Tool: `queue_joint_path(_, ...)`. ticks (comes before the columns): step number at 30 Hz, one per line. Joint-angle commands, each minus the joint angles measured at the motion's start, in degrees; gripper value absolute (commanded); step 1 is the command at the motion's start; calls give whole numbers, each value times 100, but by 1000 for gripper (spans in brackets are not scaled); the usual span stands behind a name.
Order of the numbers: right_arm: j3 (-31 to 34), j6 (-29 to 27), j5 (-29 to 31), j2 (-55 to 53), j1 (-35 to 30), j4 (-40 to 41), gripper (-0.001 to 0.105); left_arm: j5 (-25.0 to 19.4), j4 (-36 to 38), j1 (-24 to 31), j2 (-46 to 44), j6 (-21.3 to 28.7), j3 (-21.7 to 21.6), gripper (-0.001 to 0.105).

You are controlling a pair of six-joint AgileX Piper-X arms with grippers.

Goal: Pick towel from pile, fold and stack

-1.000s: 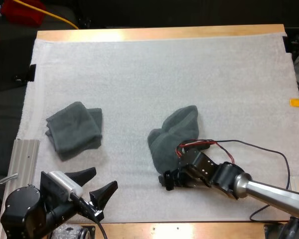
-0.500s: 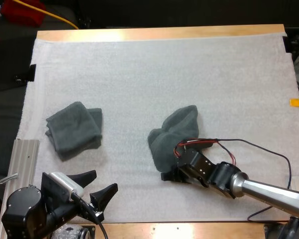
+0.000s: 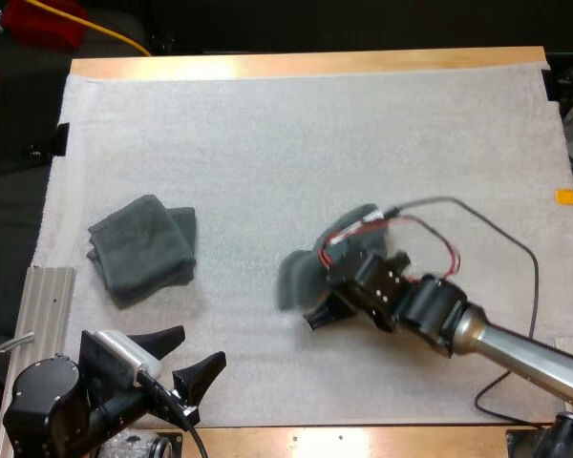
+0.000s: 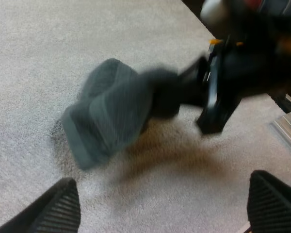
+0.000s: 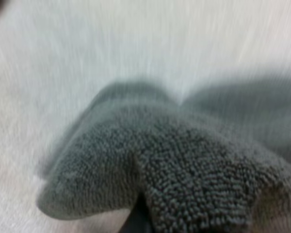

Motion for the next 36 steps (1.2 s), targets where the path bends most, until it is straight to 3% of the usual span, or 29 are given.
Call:
queue_joint_path(1, -313, -370, 159, -50, -30, 339, 1, 38, -18, -24, 2, 35, -48, 69)
queue_joint_path(8, -1809, -1165, 574, -50, -30, 1179, 1, 38, -18, -24, 2, 35, -48, 69)
queue_joint_path(15, -2837, -1261, 517, -48, -30, 2113, 1, 38, -18, -24, 2, 35, -48, 69)
queue_joint_path(18, -2900, -1261, 43, -24, -30, 2361, 1, 38, -18, -24, 2, 35, -48, 69)
queue_joint_path(24, -2902, -1261, -281, 354, -30, 3060, 1, 38, -18, -24, 2, 35, -48, 69)
queue_joint_path(36, -2884, -1524, -1232, 1391, -30, 3574, 1, 258, -18, -24, 2, 24, -48, 69)
